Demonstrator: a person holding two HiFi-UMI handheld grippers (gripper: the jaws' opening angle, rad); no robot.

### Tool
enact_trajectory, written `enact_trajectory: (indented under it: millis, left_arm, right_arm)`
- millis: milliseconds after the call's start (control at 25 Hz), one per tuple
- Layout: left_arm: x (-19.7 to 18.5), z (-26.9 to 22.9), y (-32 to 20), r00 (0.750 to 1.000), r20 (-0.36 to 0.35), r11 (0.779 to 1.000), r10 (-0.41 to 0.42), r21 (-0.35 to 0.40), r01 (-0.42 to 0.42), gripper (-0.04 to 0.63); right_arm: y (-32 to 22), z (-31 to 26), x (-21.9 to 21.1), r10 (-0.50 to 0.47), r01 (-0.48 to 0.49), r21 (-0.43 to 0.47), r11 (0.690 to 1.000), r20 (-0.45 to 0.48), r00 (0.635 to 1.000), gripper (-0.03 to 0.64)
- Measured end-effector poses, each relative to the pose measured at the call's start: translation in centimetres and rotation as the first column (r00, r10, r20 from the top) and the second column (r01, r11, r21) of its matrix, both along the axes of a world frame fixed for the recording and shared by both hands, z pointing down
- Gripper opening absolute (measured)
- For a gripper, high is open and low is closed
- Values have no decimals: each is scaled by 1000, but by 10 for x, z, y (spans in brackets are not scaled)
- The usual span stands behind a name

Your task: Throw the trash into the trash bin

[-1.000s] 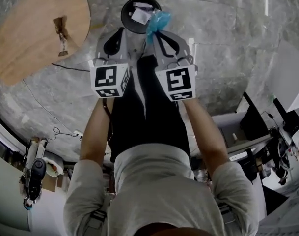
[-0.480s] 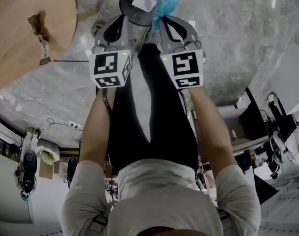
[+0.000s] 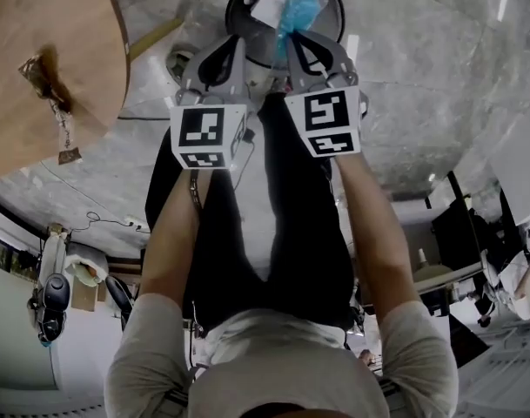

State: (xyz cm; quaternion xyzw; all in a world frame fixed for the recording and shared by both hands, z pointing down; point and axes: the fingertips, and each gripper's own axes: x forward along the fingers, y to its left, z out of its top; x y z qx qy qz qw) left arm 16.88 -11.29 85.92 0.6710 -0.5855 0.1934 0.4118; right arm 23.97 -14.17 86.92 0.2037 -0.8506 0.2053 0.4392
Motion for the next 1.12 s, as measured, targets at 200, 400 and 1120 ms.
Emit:
enact_trajectory:
  millis: [200,400,1120]
  left_arm:
    - [-3,39,9,1000,9,999,28,-41,-27,18]
    - [5,52,10,997,-16,996,73,-51,-74,18]
    - [-9,-20,-2,996,9,996,87,-19,-87,18]
  right_arm:
    - [4,52,0,17,-19,-44,999,-40,999,15]
    - [5,91,3,50,-56,-72,996,-80,996,15]
    - [-20,10,3,75,-72,63,995,-56,996,8]
